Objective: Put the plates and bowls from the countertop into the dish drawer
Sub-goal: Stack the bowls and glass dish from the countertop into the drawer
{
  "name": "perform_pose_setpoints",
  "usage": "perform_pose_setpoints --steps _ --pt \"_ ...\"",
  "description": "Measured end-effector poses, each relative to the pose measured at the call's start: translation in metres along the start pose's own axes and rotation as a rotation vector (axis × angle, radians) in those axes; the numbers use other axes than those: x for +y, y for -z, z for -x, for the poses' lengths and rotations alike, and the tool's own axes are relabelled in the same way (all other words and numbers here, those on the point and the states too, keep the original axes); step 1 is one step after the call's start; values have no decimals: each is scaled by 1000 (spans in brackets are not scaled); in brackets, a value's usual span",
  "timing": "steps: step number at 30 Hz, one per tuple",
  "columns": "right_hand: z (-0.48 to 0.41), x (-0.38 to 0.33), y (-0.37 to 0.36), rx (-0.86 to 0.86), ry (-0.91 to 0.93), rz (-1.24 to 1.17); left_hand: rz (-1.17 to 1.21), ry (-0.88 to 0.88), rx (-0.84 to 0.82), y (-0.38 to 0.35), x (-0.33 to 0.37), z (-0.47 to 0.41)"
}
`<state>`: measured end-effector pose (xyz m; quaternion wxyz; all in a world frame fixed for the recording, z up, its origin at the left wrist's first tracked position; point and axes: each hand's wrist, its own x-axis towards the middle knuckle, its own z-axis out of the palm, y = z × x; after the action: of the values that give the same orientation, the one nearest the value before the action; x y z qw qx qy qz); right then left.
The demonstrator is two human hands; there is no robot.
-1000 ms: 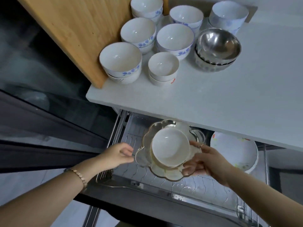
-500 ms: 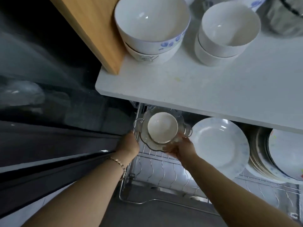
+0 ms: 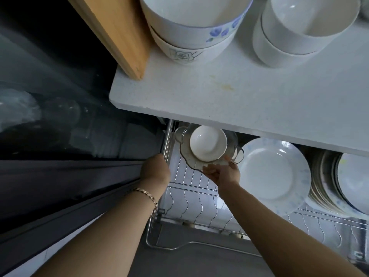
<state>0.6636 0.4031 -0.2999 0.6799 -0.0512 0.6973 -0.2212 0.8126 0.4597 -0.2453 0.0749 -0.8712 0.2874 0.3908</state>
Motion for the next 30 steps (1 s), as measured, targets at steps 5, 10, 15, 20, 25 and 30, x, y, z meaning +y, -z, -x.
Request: perform_pose_setpoints --steps 5,10,15,20,25,30 --pt "-20 -7 -7 97 90 342 -26 33 9 -1 5 2" --pt "-31 -10 -23 78 45 400 -33 40 24 -3 6 1" --pt "-49 -1 -24 135 -64 246 -15 38 28 -4 4 1" --pt "-55 5 -17 95 0 317 -27 25 32 -3 5 3" --pt "1 -20 0 -64 221 1347 -94 -55 71 3 9 24" --pt "107 -100 7 -365 151 1273 252 -554 370 37 60 77"
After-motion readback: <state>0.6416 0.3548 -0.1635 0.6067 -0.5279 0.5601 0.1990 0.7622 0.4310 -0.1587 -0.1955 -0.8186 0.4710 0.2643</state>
